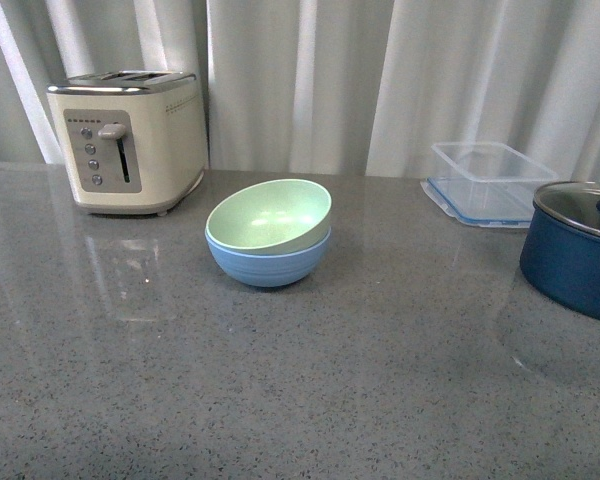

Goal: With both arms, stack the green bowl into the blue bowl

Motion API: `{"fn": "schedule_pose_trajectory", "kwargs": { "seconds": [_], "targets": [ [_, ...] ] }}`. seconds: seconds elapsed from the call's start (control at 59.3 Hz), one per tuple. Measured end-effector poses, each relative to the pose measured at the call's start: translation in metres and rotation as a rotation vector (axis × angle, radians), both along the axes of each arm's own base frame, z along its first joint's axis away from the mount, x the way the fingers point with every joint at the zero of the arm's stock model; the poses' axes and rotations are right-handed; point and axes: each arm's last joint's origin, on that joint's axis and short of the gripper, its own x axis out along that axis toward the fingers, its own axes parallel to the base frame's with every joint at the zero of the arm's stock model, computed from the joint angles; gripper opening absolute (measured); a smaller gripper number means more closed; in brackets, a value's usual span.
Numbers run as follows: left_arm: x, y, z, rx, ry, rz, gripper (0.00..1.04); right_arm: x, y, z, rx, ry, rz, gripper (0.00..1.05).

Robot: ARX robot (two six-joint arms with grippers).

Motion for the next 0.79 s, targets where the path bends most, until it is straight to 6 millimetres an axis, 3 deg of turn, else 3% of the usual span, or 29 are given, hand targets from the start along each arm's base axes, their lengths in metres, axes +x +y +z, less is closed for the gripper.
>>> {"fn": "schedule_pose_trajectory", "kwargs": {
  "seconds": [0.152,0.523,0.793],
  "targets": [
    [0.0,0.0,0.0,0.0,-0.001,0.0,0.98,-0.019,-0.01,-0.017,-0.015,0.003,-0.003,0.01],
    [0.0,0.0,0.0,0.0,0.0,0.001,0.98,-0.054,-0.03,-0.044,-0.014,0.002,-0.004,0.01],
    [0.0,0.0,0.0,0.0,-0.001,0.0,0.98,-0.069,-0.031,-0.053,-0.014,0.0,-0.006,0.01]
  ]
}}
